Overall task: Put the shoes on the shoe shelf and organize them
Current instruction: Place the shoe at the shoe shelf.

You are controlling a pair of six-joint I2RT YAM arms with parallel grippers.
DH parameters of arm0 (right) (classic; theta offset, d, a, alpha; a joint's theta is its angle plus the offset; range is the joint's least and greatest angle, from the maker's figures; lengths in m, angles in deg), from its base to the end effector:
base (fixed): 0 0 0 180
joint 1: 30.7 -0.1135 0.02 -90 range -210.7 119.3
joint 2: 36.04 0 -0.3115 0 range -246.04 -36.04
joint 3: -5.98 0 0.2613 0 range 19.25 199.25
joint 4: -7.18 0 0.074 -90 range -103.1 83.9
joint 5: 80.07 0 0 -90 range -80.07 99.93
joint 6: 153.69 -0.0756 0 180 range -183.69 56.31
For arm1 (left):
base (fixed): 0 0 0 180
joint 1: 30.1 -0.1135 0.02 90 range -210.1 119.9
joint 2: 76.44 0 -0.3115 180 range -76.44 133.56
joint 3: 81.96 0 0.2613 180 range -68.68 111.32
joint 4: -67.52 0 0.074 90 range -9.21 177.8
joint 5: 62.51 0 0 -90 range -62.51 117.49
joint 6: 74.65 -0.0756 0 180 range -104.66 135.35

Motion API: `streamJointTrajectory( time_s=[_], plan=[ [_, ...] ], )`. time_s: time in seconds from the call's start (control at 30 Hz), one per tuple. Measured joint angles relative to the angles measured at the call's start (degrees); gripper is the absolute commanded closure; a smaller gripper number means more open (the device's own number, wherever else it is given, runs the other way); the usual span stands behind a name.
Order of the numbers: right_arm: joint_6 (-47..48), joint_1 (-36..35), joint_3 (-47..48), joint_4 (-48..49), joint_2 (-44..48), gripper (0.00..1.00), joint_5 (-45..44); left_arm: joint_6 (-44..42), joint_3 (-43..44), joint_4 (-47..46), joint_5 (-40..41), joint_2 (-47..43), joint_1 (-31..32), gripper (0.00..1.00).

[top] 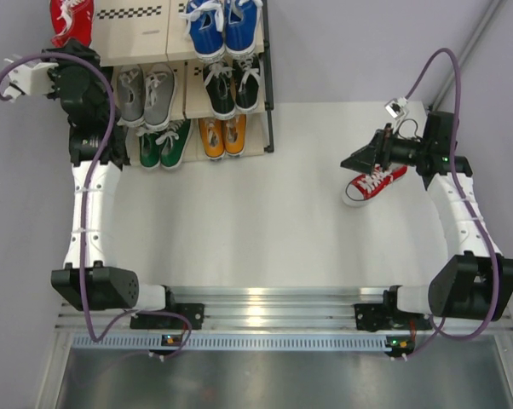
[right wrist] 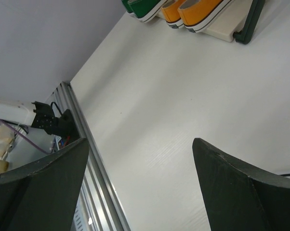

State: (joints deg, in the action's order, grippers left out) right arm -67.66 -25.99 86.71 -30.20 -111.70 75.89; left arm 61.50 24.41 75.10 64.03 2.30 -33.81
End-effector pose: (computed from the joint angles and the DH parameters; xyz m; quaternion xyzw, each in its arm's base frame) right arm 0.2964 0.0449 0.3824 -0.2063 0.7525 0.4742 0.4078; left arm 0.3137 0.0654 0.5864 -0.4624 0.3853 -0.1141 0.7904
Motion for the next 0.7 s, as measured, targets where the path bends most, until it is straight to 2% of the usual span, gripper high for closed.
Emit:
streamJointTrajectory(
  time_s=[0.27,0.47,0.7],
  plan=[
    [0.44,0.83,-0.46,0.11,0.24,0.12,0.24,6.36,7.06,8.41,-5.07,6.64,-4.07,1.0],
    [0.39,1.2,-2.25,0.55,0.59,0.12,0.48,8.85,13.79,13.31,-8.07,11.69,-4.15,1.0],
    [-0.07,1.84,-2.99,1.55,0.68,0.12,1.16,11.21,17.79,17.94,-9.75,14.6,-4.13,1.0]
  ],
)
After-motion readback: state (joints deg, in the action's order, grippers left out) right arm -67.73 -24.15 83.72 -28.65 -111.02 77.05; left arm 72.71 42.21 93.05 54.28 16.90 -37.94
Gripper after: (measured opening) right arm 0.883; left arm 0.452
